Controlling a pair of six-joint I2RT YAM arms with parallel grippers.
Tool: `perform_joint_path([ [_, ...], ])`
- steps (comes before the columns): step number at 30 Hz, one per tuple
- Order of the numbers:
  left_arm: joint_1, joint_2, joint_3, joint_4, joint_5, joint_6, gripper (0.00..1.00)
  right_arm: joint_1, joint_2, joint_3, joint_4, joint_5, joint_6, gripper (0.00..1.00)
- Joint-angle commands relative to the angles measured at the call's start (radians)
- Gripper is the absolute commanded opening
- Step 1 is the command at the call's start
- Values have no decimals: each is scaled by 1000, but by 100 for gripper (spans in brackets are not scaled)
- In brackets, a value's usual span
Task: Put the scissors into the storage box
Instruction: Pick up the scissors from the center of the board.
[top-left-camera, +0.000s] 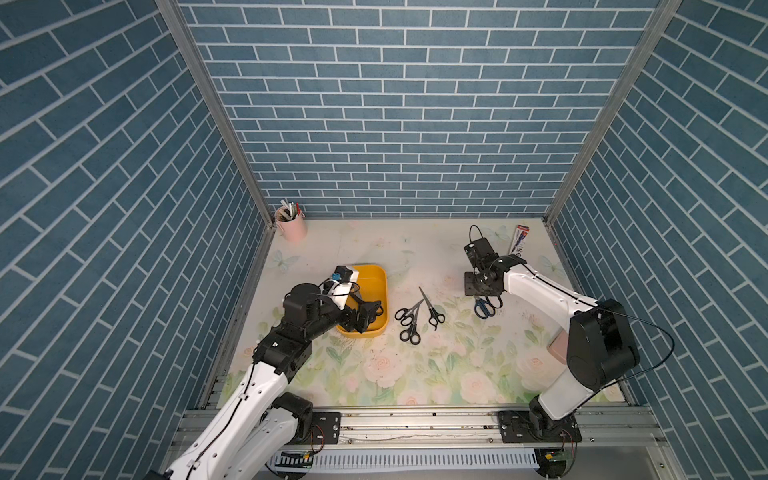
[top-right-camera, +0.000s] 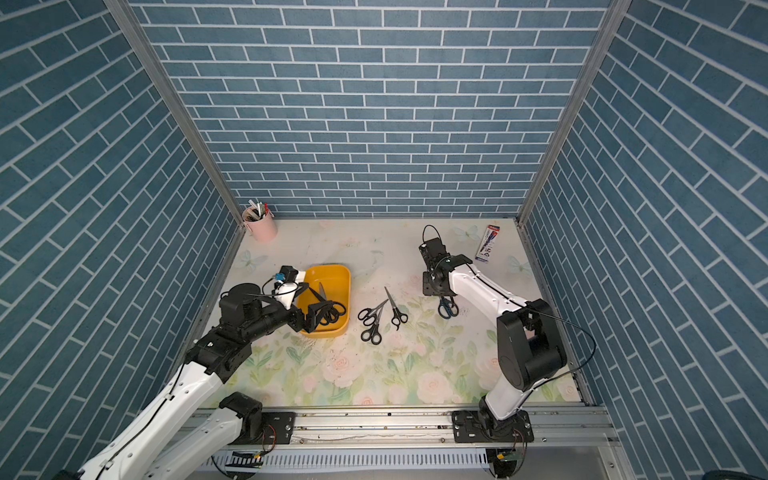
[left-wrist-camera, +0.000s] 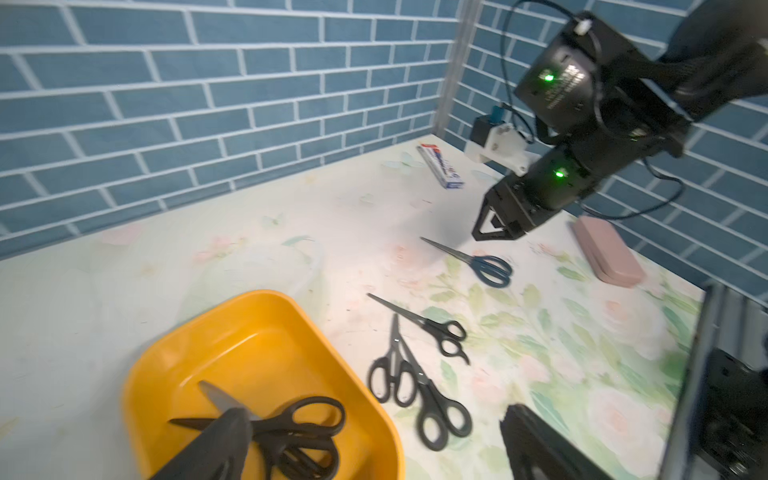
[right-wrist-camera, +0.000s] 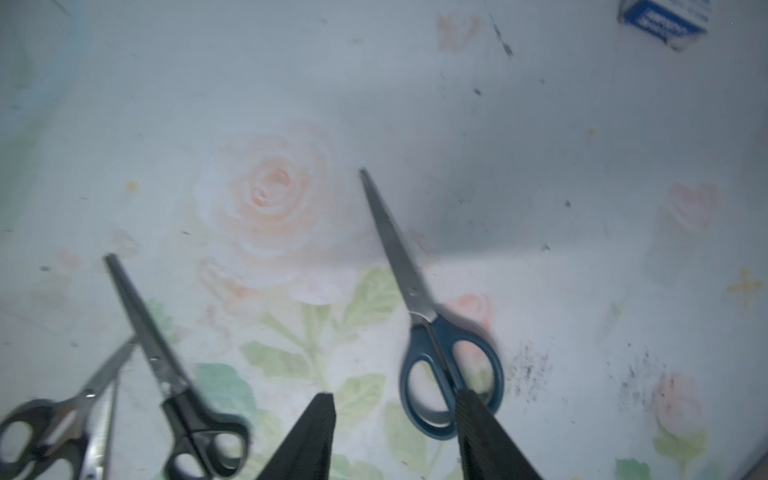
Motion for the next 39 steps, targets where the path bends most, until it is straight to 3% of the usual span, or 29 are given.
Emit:
perform_joint_path([
  [1,-71,41,2,0,67,10,100,-38,-44,-36,-5,-12,-58,52],
  [8,-190,62,2,1,94,15,100,-76,9,-69,29,31,-112,52],
  [13,-293,77,14,-39,-16,32,100,-96,3,-99,74,-50,-146,52],
  [33,-296,130,36,-88,-77,48,100,-100,155,-115,128,3,-150,47],
  [39,-296,141,39,-93,-77,48,100,-101,170,-118,122,-9,-144,41],
])
